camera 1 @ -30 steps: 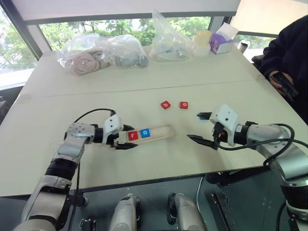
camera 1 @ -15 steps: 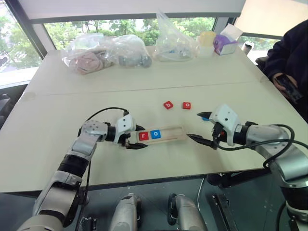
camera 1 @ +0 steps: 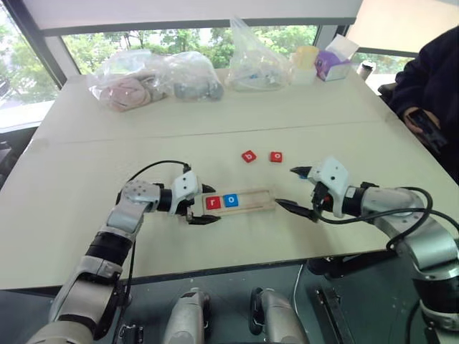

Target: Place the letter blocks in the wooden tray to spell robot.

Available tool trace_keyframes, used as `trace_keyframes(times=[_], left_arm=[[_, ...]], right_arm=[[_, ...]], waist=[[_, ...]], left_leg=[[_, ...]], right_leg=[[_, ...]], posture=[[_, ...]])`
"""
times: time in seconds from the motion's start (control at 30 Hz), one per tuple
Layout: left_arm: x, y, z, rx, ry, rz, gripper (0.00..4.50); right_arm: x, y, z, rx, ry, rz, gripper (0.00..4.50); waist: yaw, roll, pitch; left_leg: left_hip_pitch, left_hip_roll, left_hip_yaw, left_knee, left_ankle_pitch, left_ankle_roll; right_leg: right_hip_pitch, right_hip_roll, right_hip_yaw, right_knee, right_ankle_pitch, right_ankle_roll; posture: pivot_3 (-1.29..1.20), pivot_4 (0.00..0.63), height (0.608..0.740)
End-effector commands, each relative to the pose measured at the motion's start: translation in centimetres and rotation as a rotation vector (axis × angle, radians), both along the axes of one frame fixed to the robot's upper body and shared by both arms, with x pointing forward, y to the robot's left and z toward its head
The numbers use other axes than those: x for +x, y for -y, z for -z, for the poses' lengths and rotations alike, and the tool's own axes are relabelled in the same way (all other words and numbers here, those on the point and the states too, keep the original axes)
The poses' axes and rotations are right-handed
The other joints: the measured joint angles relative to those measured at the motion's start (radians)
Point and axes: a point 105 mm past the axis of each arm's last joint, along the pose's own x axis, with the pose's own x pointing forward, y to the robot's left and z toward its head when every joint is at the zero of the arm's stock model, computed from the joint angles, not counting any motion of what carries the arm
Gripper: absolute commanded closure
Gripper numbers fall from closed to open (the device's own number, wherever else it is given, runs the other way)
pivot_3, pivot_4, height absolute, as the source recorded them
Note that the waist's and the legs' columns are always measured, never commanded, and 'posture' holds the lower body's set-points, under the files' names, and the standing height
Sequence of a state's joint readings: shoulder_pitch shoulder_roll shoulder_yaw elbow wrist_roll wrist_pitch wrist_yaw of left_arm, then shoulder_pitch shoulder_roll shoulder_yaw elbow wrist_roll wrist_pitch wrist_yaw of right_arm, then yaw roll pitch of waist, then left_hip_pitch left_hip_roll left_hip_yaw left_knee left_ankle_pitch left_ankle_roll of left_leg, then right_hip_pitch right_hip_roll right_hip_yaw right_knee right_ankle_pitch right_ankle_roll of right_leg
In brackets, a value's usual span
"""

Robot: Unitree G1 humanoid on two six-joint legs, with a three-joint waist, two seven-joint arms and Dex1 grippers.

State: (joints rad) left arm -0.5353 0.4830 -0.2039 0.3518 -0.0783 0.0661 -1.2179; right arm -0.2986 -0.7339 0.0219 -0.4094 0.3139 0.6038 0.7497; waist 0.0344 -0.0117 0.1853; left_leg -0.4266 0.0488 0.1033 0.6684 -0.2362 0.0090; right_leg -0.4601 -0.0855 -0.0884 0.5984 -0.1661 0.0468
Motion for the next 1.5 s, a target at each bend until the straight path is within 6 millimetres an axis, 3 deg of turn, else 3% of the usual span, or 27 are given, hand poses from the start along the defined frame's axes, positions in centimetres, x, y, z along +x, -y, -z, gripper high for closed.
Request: trace_keyframes(times=[0.03, 0.27, 0.47, 0.6, 0.83, 1.1, 1.5], left_arm=[[-1.0, -1.0, -0.5, -0.021, -0.012, -0.021, 0.06], [-2.4, -2.6, -4.3, -0.181, 0.021, -0.123, 0.06], [-4.4, -4.2, -7.7, -0.202, 0.051, -0.149, 0.06], [-6.0, -4.3, -8.7, -0.191, 0.05, -0.152, 0.06], [-8.6, -3.3, -9.6, -0.204, 0.024, -0.169, 0.06], [-8.5, -3.2, -9.5, -0.234, 0.009, -0.201, 0.06], [-6.9, -7.2, -8.1, -0.194, 0.047, -0.378, 0.06]], right_arm=[[1.5, -0.8, -1.9, 0.053, 0.097, 0.063, 0.0], [5.1, -1.8, -2.1, 0.18, 0.086, 0.244, 0.0], [7.4, -5.4, -1.1, 0.237, 0.023, 0.259, 0.0], [8.5, -6.7, -0.3, 0.256, -0.003, 0.263, 0.0], [9.4, -6.3, 1.4, 0.243, -0.024, 0.277, 0.0], [11.9, -7.8, 2.0, 0.255, -0.031, 0.262, 0.0], [14.1, -9.8, 1.9, 0.241, -0.12, 0.233, 0.0]], waist=[[-0.006, 0.0, 0.0], [-0.026, 0.0, 0.001], [-0.035, 0.0, 0.001], [-0.046, 0.0, 0.001], [-0.048, 0.0, 0.001], [-0.054, 0.001, 0.002], [-0.054, 0.001, 0.002]], left_leg=[[0.0, 0.0, 0.0, 0.0, 0.0, 0.0], [-0.001, 0.001, -0.001, -0.001, 0.0, 0.0], [-0.001, 0.001, 0.0, -0.002, 0.0, 0.0], [-0.001, 0.001, -0.001, -0.002, 0.0, 0.0], [-0.001, 0.001, -0.001, -0.002, 0.0, 0.0], [0.0, 0.001, -0.001, -0.002, 0.0, -0.001], [-0.001, 0.001, 0.0, -0.003, 0.0, -0.001]], right_leg=[[0.0, 0.001, 0.0, 0.0, 0.0, 0.0], [-0.002, 0.002, 0.0, 0.001, 0.0, 0.0], [-0.002, 0.003, 0.0, 0.001, 0.0, -0.001], [-0.002, 0.003, 0.0, 0.001, 0.0, -0.001], [-0.002, 0.002, 0.0, 0.001, 0.0, 0.0], [-0.002, 0.005, 0.0, 0.001, 0.001, -0.001], [-0.003, 0.005, 0.0, 0.001, 0.001, -0.002]], posture=[[0.0, 0.15, 0.725], [0.0, 0.15, 0.725], [0.0, 0.15, 0.725], [0.0, 0.15, 0.725], [0.0, 0.15, 0.725], [0.0, 0.15, 0.725], [0.0, 0.15, 0.725]])
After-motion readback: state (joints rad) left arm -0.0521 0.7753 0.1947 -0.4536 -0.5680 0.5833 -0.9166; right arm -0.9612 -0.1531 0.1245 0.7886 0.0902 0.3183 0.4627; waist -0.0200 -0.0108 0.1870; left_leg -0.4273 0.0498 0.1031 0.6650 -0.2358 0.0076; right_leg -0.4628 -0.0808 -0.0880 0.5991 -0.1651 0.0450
